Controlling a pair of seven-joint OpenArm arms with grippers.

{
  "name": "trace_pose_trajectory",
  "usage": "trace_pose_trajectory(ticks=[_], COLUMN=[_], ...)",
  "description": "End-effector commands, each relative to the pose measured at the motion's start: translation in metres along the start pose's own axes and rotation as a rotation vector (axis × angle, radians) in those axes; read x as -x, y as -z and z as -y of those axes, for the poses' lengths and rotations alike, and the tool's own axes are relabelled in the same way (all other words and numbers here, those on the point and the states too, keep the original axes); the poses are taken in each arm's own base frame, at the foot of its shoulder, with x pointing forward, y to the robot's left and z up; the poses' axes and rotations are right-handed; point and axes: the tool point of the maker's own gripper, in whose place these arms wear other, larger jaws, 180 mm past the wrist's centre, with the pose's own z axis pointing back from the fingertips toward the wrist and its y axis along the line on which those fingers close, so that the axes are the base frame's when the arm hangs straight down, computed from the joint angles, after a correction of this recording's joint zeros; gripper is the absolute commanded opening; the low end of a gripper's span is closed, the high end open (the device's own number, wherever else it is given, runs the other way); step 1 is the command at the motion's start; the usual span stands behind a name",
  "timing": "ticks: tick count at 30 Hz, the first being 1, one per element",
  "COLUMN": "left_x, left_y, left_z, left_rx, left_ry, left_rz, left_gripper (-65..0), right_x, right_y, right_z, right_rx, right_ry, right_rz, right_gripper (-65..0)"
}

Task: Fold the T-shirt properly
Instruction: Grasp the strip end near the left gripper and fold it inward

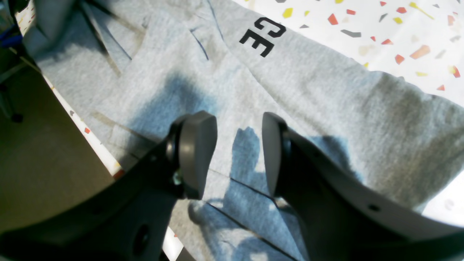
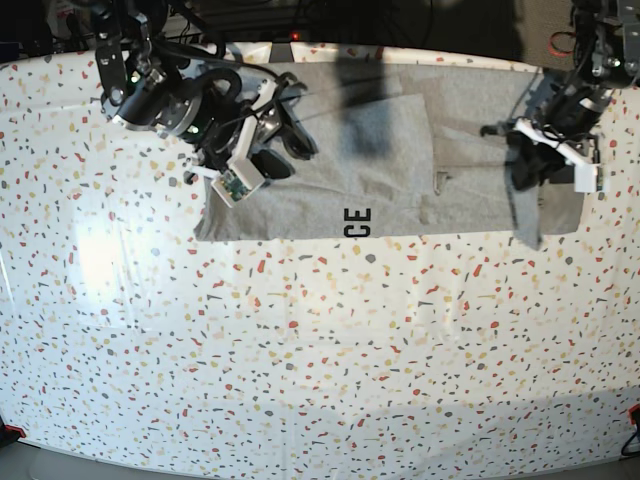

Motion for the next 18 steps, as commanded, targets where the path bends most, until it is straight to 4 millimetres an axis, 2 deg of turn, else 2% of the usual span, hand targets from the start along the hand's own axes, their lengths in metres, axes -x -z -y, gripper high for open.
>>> trace_pose_trajectory(ticks=[1, 3, 7, 11, 14, 15, 18], left_x=[-0.011, -0.006, -0.002, 0.003, 0.004, 0.005, 0.002], left_y=[0.003, 0.012, 0.025, 0.029, 0.029, 0.028, 0.022], left_z=[0.013, 0.027, 0.032, 0.042, 0.049, 0.058, 0.089], left_rx=[0.037, 0.05, -0.003, 0.023, 0.065, 0.115, 0.288], left_ry=[0.026, 0.036, 0.075, 0.088, 0.067, 0.051, 0.01], left_rz=[0.04, 0.033, 0.008, -0.017, -0.02, -0.024, -0.011], left_gripper=[-65.0, -65.0, -65.0, -65.0, -43.1, -40.3, -40.0], right_x=[-0.014, -0.013, -0.013, -0.013, -0.013, -0.013, -0.013], right_y=[-0.003, -0.003, -0.003, -0.003, -0.003, -0.003, -0.003], right_z=[-0.002, -0.002, -0.002, -0.002, -0.002, -0.002, -0.002], right_rx=[-0.012, -0.012, -0.011, -0.011, -0.011, -0.011, -0.011], right_ry=[-0.013, -0.013, -0.013, -0.013, -0.013, -0.014, -0.013], right_rz=[0.051, 0.05, 0.05, 0.05, 0.05, 0.049, 0.05], right_gripper=[-39.4, -39.4, -39.4, -39.4, -39.4, -39.4, -39.4])
